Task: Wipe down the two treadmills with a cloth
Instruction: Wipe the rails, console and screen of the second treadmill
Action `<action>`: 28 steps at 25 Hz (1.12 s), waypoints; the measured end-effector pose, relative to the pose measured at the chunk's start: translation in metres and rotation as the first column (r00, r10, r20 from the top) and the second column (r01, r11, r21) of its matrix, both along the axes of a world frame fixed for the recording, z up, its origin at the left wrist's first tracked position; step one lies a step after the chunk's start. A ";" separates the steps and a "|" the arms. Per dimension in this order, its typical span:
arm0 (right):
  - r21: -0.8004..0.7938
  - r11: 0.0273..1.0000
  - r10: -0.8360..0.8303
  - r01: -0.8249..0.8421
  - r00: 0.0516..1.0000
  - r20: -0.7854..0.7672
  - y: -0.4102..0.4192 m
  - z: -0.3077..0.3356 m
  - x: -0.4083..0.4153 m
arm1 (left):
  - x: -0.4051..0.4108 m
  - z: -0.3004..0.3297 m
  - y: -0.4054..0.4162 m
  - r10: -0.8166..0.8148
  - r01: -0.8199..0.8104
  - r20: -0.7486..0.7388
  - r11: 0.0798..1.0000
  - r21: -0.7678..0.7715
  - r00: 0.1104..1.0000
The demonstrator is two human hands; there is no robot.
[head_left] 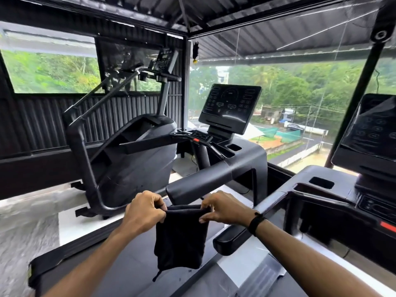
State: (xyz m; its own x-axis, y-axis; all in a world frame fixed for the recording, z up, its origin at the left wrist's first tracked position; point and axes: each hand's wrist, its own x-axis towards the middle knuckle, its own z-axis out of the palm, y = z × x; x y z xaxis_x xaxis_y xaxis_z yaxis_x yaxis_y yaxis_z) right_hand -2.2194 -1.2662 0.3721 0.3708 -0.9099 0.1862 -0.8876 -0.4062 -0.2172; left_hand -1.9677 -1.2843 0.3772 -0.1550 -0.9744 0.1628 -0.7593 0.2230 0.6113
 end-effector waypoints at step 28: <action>0.133 0.988 -0.056 0.076 0.987 -0.151 -0.037 0.088 -0.062 | -0.063 0.090 -0.037 -0.335 0.346 0.346 0.938 0.031 0.876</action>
